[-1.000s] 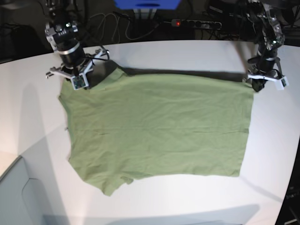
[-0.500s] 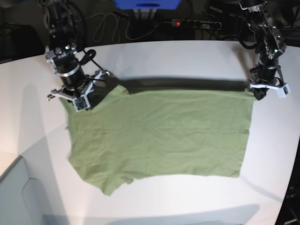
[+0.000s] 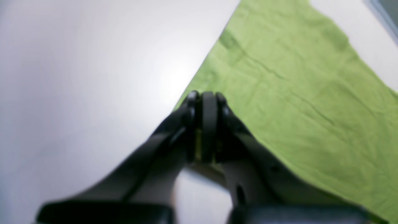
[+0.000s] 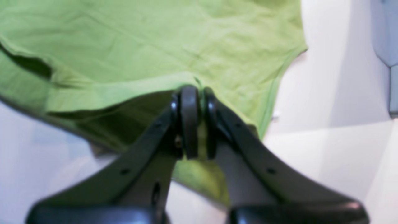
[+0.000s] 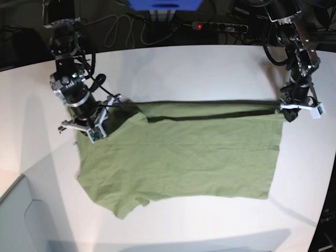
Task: Fold the T-shirt properly
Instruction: 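Lift the shoulder edge with both grippers and fold it over the body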
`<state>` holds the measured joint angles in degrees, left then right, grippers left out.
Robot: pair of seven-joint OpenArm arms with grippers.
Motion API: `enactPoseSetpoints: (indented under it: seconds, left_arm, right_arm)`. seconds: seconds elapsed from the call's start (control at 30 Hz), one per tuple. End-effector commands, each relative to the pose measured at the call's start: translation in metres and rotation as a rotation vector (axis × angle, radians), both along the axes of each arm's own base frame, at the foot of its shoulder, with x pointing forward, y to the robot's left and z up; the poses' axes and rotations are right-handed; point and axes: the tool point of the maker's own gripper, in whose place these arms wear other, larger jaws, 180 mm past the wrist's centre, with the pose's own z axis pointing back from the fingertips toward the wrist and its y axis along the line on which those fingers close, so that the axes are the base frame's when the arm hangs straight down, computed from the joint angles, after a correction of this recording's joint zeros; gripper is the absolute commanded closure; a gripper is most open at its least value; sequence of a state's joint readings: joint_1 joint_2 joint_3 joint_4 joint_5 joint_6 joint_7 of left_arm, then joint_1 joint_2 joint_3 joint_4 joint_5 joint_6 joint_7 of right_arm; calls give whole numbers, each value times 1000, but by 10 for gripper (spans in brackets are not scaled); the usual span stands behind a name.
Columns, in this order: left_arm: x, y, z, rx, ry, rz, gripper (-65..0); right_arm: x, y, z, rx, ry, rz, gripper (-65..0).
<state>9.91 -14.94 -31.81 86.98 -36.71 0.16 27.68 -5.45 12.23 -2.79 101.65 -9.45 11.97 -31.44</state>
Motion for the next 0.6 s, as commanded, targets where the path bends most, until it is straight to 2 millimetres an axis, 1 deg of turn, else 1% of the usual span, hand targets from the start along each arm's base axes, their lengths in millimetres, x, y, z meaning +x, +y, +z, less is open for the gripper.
enactPoseSetpoints:
  seconds: [0.0,0.17,0.27,0.37,0.43,0.53,0.57]
  left_arm:
    - [7,5,14,24,-44,-1,0]
    - [7,5,14,24,-44,-2,0]
    - [12,5,17,24,-56,-2,0]
    - [13,5,18,24,-59,-2,0]
    - [18,4,22,22,-75,-1,0]
    - [19,4,24,22,-79,-1,0]
    - [24,2,26,21,-89,-8,0]
  right_arm:
    - [10,1,14,2,-52,15,-1]
    - [15,0,11,5,-48,14,-1]
    - [18,-1,12,5,-50,12,-1]
    - [17,-2,6,6,-35,9,-1]
    - [16,-2,5,6,-30,9,-1]
    - [16,-3,4,5,-28,5,-1]
    - [16,-4,4,5,-28,4,-1]
